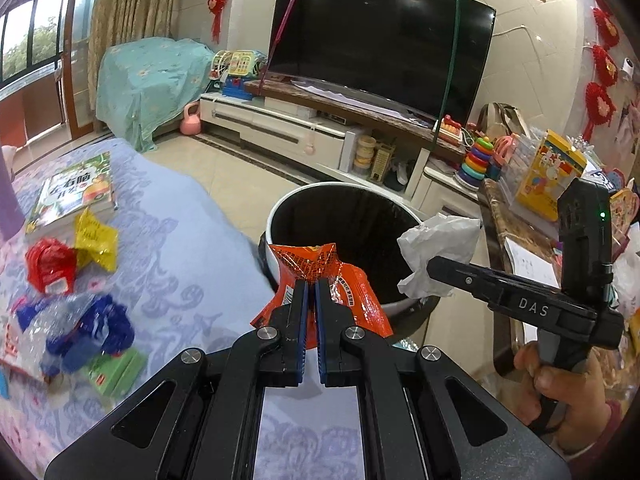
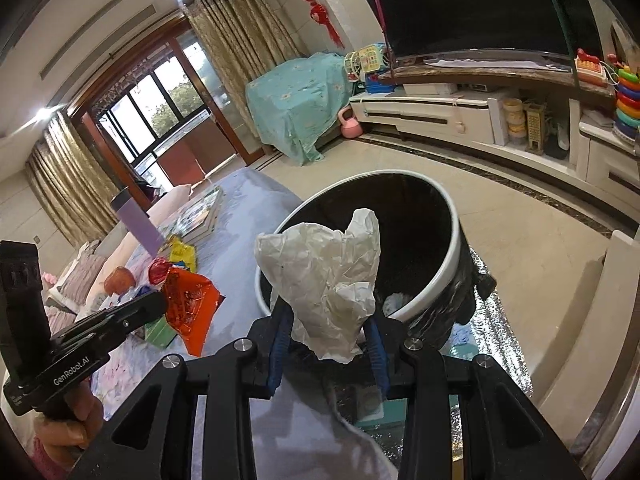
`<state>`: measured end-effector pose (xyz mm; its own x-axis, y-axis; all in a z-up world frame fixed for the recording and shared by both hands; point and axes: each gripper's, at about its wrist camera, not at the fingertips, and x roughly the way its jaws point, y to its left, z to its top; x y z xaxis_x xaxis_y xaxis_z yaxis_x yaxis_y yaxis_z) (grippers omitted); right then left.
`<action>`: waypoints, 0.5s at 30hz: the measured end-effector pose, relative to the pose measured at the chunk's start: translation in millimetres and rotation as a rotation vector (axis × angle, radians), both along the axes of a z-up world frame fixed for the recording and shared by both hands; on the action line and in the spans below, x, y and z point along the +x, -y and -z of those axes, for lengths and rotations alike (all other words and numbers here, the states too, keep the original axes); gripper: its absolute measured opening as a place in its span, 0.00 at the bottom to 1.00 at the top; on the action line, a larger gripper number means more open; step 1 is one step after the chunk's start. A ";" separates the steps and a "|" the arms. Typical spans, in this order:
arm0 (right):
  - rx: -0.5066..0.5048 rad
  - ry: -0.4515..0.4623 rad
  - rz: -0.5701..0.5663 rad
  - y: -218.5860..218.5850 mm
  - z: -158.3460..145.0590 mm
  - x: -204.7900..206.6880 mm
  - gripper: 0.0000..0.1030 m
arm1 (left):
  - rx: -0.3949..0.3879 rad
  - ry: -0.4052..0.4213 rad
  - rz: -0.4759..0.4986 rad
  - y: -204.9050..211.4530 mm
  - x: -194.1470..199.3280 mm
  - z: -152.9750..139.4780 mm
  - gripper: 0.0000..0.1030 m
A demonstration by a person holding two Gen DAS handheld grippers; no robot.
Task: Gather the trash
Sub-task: 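Carry the wrapper and tissue over the bin and open both tools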
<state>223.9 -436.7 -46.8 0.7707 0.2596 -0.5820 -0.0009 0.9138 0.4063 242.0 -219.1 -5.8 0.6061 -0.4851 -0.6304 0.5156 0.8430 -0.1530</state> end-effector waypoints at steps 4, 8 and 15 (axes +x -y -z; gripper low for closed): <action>0.005 -0.010 -0.003 6.4 1.7 8.4 0.35 | 0.008 0.003 0.005 9.2 9.1 -0.6 0.03; -0.001 -0.016 0.003 12.6 1.9 15.1 0.35 | 0.018 0.009 0.015 18.5 16.9 0.5 0.03; -0.015 -0.028 -0.001 18.3 2.6 26.8 0.36 | 0.038 0.006 0.039 37.1 29.9 4.5 0.03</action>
